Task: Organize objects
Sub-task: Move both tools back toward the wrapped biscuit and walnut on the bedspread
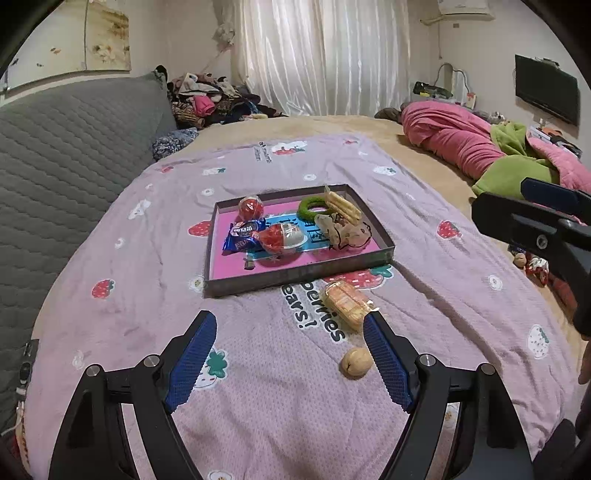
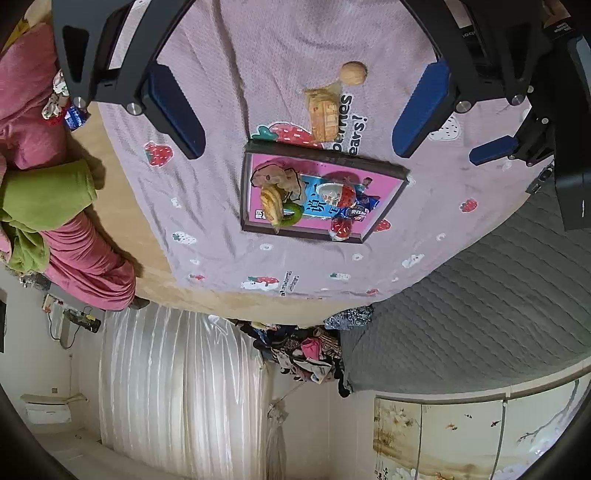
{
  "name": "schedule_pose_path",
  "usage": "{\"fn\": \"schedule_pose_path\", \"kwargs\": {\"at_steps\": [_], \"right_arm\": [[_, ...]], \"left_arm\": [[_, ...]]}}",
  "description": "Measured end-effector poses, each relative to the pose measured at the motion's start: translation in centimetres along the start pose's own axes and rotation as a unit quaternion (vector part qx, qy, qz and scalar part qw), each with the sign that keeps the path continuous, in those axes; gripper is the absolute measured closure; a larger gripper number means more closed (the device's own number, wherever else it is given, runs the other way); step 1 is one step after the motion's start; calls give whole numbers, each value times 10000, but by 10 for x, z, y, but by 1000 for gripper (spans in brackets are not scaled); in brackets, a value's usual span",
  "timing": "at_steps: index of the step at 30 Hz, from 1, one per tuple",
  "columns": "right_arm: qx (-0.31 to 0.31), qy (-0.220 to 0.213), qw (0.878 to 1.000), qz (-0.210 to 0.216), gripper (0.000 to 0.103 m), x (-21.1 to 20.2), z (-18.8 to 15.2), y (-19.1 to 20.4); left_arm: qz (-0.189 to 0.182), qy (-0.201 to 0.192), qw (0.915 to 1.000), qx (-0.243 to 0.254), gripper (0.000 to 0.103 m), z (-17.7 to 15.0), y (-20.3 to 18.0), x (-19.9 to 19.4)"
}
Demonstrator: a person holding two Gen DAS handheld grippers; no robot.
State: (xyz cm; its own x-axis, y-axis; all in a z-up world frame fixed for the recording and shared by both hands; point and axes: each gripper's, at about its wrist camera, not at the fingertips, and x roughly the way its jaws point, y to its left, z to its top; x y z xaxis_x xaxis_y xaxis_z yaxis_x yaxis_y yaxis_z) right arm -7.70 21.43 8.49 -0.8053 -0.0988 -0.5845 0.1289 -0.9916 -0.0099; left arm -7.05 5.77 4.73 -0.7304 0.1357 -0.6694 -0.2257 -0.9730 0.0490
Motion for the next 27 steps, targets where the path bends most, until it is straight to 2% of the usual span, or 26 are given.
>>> {"fn": "schedule_pose_path", "kwargs": {"at_steps": [15, 27], "right_arm": [[-167, -267, 9995, -67, 1, -50, 7, 3], [-187, -306, 9994, -36, 1, -66, 3, 2]], "left_arm": [[45, -155, 9998, -100, 20, 1, 0, -41], [113, -141, 9998, -69, 20, -6, -6, -54]]}}
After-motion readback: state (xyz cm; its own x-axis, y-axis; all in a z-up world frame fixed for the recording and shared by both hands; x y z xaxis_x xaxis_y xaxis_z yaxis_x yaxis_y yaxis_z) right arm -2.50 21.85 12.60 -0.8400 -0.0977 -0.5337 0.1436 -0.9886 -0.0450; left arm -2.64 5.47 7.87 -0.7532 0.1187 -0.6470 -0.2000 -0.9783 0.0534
